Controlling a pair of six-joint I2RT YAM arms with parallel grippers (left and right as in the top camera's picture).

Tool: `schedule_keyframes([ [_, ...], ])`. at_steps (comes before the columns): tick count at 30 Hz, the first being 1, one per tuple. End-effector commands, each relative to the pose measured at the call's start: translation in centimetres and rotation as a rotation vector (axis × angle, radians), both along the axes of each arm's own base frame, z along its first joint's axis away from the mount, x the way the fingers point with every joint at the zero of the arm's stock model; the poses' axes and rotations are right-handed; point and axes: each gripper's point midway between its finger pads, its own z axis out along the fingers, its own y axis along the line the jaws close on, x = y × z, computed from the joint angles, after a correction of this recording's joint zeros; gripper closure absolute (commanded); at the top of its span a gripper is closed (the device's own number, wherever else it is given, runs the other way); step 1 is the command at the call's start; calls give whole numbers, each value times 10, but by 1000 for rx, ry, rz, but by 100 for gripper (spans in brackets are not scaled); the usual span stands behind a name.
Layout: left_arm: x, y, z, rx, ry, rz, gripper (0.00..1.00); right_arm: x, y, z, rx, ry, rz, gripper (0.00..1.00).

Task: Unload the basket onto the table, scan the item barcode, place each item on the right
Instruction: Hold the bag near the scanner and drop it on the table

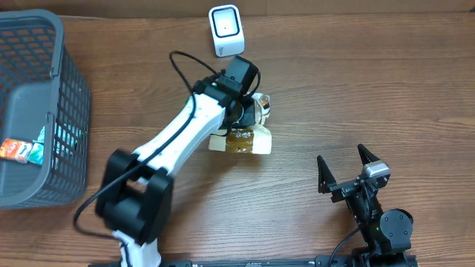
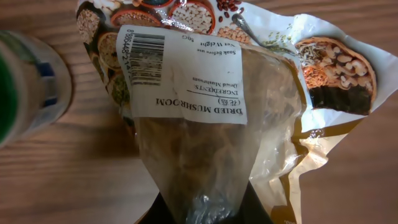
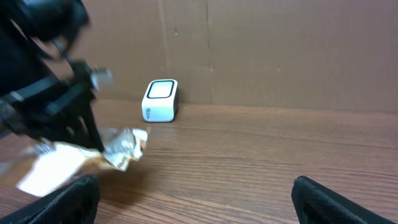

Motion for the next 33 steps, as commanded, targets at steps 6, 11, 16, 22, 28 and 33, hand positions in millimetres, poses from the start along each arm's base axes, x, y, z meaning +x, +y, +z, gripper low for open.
schedule_keyframes([
  [6,14,2,-42,5,42,167,93,0,-1,-2,-1,-3,-5,0],
  [11,23,4,-40,-9,13,171,24,0,-1,-2,-1,-3,-5,0],
  [16,34,11,-25,-13,-12,166,0,0,-1,-2,-1,-3,-5,0],
  [22,53,9,56,-28,-148,39,2,0,-1,-2,-1,-3,-5,0],
  [28,57,8,163,-86,-354,-26,3,0,-1,-2,-1,-3,-5,0],
  [33,47,35,244,-62,-561,-25,1,0,-1,-2,-1,-3,-5,0],
])
